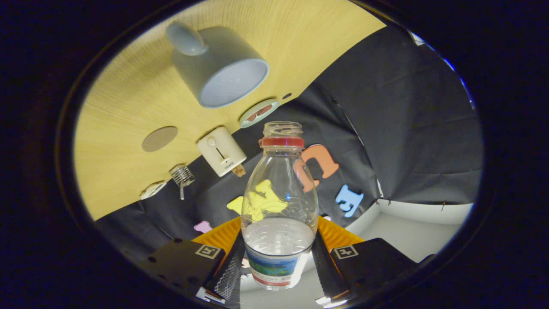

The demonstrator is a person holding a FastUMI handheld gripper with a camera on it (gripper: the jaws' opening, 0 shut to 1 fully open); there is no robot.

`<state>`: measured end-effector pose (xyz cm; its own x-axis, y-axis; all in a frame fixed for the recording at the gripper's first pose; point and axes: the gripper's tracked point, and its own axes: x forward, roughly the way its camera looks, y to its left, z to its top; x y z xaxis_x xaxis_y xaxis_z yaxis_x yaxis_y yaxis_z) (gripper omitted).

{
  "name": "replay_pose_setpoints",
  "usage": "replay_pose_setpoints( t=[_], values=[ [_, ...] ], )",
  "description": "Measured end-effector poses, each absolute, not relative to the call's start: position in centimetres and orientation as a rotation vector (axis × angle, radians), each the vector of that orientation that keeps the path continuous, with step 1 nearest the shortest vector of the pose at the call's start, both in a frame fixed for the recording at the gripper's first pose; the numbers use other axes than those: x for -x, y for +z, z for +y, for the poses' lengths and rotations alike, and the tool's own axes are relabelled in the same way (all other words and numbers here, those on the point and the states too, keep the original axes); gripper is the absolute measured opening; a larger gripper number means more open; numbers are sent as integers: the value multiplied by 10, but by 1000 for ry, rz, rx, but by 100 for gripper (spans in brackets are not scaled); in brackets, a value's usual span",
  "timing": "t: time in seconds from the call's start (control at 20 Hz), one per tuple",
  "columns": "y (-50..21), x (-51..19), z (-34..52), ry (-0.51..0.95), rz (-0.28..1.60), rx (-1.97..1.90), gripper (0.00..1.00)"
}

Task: Take the bottle from table, then pour the juice into the cup, finally place the bottle on the coaster

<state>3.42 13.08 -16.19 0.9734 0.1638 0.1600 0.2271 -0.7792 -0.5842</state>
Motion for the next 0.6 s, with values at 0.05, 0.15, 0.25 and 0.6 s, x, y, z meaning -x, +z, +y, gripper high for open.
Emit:
replay_pose_setpoints(
  t=[0.05,0.15,0.25,0.6],
  values=[
    [-164,-35,132,-134,-276,2492,80],
    [-169,-37,132,-134,-281,2502,80],
    [-171,-39,131,-132,-280,2497,80],
    [-154,-39,116,-164,-209,2284,80]
  ],
)
